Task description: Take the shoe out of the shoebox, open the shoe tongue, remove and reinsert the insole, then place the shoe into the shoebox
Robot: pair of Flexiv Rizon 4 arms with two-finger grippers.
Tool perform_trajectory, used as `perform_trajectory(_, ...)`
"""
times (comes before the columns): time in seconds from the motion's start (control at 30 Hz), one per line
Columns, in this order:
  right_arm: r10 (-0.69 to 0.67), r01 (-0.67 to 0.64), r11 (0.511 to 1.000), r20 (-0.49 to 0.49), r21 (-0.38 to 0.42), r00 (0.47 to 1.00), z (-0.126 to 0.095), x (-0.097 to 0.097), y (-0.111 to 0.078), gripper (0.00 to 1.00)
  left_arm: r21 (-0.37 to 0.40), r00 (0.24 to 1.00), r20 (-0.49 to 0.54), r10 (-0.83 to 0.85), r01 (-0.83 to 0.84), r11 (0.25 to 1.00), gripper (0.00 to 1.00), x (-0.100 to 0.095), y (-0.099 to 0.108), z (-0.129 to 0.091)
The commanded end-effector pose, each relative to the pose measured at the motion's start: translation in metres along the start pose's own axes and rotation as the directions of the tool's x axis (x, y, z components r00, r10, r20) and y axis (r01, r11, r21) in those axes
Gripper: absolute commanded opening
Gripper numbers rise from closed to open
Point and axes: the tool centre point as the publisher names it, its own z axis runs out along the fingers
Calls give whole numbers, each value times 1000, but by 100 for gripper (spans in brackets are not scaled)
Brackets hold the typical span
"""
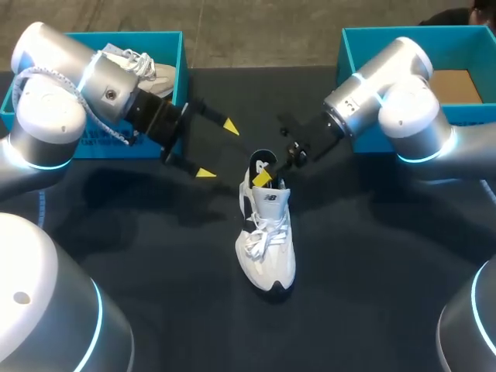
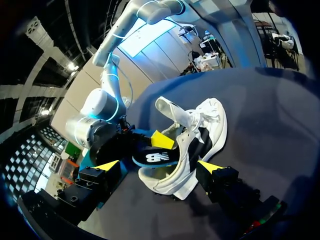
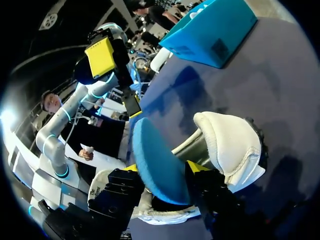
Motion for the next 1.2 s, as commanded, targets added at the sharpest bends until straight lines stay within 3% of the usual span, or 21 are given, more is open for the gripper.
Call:
perform_trajectory(0.03,11,-11,1000,3,24,1000,2,-2,1,49,-1,1000,3,2,-2,1000,100,3,0,1)
perform_trajectory(0.47,-9,-8,987,101,159,995,-8,-7,-2,49,-13,1000,-9,-8,7,1000,100,8,-2,1)
perform_trajectory(0.8,-9,-5,988,90,152,996,-4,-4,-6,42,-13,1000,-4,-11,11,1000,100,8,-4,4)
perform_trajectory(0.9,-3,-10,988,87,155,996,-1,-7,-8,35,-10,1000,-5,-11,11,1000,100,9,-4,5)
perform_trajectory(1.07,7,-21,985,78,169,997,3,-8,-9,0,-8,1000,-5,-10,10,1000,100,9,-3,4)
perform_trajectory(1.2,11,-26,980,78,195,997,4,-8,-7,0,-7,1000,-4,-12,12,1000,100,9,-3,4)
